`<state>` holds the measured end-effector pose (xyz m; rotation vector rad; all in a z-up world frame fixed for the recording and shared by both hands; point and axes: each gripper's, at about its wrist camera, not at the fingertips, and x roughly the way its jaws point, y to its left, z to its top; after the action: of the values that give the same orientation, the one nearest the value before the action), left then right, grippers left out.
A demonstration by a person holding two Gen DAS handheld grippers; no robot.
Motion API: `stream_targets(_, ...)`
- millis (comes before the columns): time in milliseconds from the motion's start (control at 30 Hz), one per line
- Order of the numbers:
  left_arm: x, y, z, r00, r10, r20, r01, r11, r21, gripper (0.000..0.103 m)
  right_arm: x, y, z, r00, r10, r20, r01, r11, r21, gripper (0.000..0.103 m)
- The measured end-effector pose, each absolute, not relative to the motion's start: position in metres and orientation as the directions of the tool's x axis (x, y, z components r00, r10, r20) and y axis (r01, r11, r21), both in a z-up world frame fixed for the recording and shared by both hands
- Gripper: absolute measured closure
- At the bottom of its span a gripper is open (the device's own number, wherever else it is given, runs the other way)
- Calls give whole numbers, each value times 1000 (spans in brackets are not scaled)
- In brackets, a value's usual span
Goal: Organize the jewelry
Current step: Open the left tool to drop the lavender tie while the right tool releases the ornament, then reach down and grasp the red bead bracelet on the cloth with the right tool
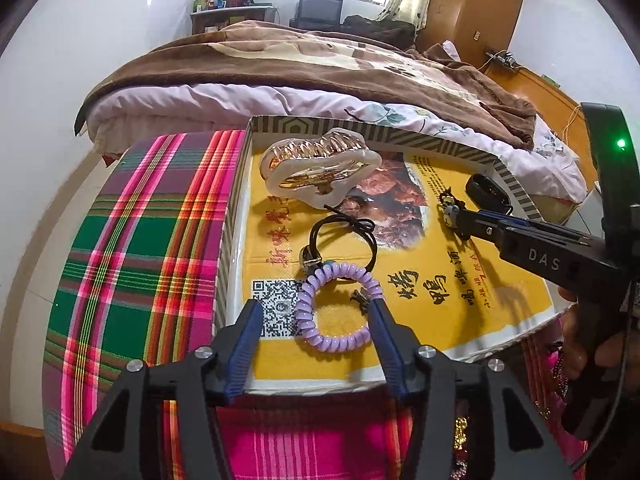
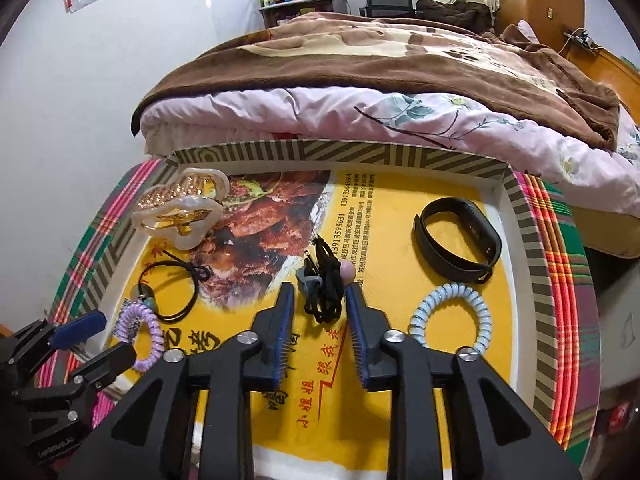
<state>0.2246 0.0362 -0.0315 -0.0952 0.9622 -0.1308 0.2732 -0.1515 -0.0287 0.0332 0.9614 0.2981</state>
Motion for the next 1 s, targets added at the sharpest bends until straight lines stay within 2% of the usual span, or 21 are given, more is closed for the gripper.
stream_targets(133,218,35,-26,570,-153,-807,72,988,-137,43,263,-155,-20,549,277,-789,-236,956,172,72)
stream_targets(200,212,36,-21,580,-157,-799,78,987,-137,37,256,-158,-15,556,286,-780,-238,955,180,72)
stream_targets(633,164,39,-1,613,-190,-767,100,981,-164,33,191,-188,7,608,322,-726,-223,946,234,72)
stream_targets(1000,126,39,4,619,-228,-752,125,973,-193,32,142,-198,-7,574,356,-738,-273,932,237,71)
